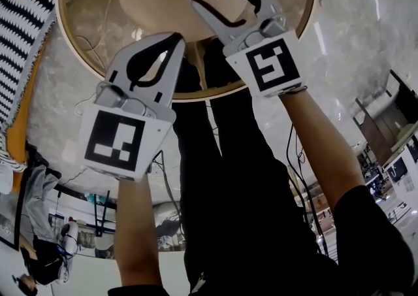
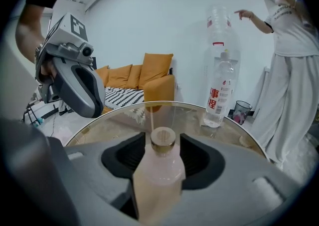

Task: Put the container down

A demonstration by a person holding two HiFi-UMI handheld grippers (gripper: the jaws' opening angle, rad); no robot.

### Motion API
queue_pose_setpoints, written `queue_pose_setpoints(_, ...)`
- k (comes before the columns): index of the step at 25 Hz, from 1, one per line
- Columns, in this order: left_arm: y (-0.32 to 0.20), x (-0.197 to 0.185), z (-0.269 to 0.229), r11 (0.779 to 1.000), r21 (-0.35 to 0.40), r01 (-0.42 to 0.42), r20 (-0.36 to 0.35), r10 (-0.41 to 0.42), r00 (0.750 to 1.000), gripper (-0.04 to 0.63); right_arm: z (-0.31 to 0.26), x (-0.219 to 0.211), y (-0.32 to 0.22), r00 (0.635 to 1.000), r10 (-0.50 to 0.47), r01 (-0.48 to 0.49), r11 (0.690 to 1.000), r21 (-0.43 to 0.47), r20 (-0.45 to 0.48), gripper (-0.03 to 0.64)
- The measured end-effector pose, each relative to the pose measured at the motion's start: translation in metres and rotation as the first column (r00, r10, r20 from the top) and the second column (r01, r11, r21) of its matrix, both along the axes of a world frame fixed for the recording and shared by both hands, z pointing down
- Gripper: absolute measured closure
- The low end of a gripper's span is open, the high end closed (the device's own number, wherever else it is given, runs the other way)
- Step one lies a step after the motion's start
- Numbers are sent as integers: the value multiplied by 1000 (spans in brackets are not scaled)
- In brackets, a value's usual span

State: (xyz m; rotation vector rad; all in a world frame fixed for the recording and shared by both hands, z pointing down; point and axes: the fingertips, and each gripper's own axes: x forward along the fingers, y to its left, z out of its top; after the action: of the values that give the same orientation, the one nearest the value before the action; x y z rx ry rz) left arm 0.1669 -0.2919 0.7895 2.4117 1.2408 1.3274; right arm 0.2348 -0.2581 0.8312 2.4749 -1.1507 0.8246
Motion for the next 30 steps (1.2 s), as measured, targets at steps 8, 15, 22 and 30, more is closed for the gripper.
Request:
queue_pose_setpoints(8, -1, 2, -51, 1000, -5, -15, -57, 15, 998, 581, -55, 2, -6, 1000, -1, 1, 999, 55, -12, 405)
queue_pose_setpoints(15, -11, -8, -128, 996, 5, -89, -166, 89, 982, 581, -152, -10, -11, 996, 11, -6, 998, 59, -86, 562)
queue_pose_setpoints(22, -21, -21, -215, 993, 8, -116, -224, 115, 968, 582, -259, -30, -26, 997, 53, -43, 988, 146, -62, 621)
queue_pose_setpoints(30, -33, -39, -316, 992, -23, -126, -341, 111, 934, 582, -374, -63, -45, 989, 118, -92, 963, 255, -89, 621)
